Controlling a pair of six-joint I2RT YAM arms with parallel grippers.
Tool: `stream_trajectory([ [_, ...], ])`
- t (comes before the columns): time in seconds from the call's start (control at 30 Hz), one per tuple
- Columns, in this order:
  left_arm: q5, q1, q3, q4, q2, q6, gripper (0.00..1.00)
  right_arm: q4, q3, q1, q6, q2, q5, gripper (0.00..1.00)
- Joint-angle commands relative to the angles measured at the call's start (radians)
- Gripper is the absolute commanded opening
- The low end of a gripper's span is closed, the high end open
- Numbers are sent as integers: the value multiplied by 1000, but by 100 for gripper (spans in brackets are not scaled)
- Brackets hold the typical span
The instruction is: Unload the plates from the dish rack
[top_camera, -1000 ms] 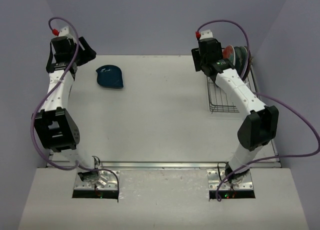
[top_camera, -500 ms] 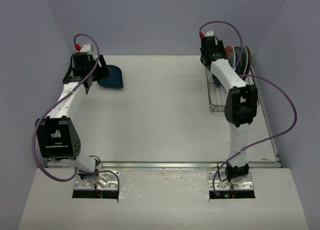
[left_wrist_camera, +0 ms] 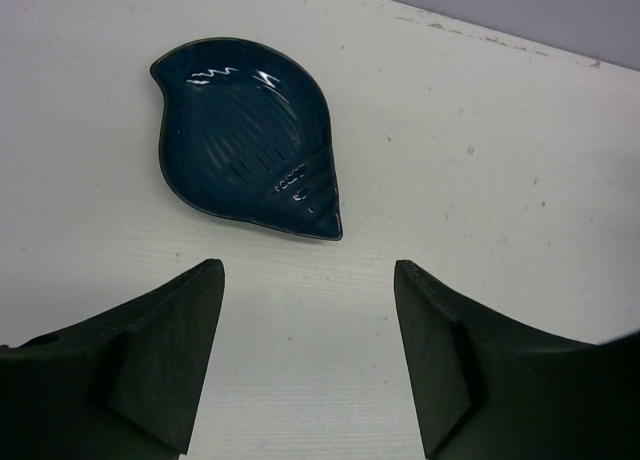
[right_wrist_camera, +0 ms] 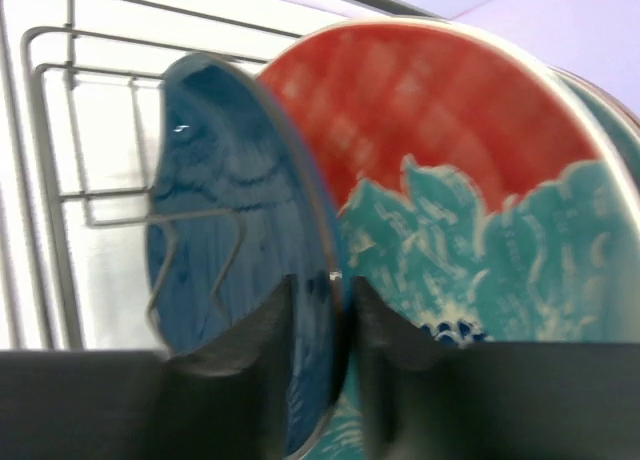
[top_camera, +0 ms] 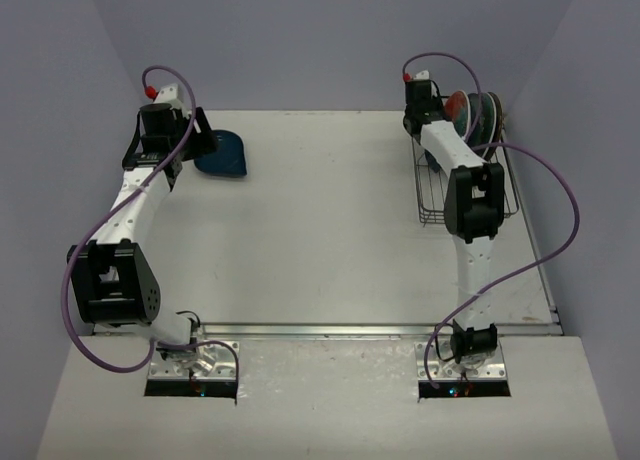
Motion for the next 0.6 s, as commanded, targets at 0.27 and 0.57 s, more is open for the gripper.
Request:
stream_trajectory([
  [0.27, 30, -6, -5, 30, -12, -5, 67, 164, -24, -1, -109, -21, 37, 0],
  [0.57, 37, -5, -4, 32, -10, -6, 68, 338, -80, 10, -208, -124, 94, 0],
])
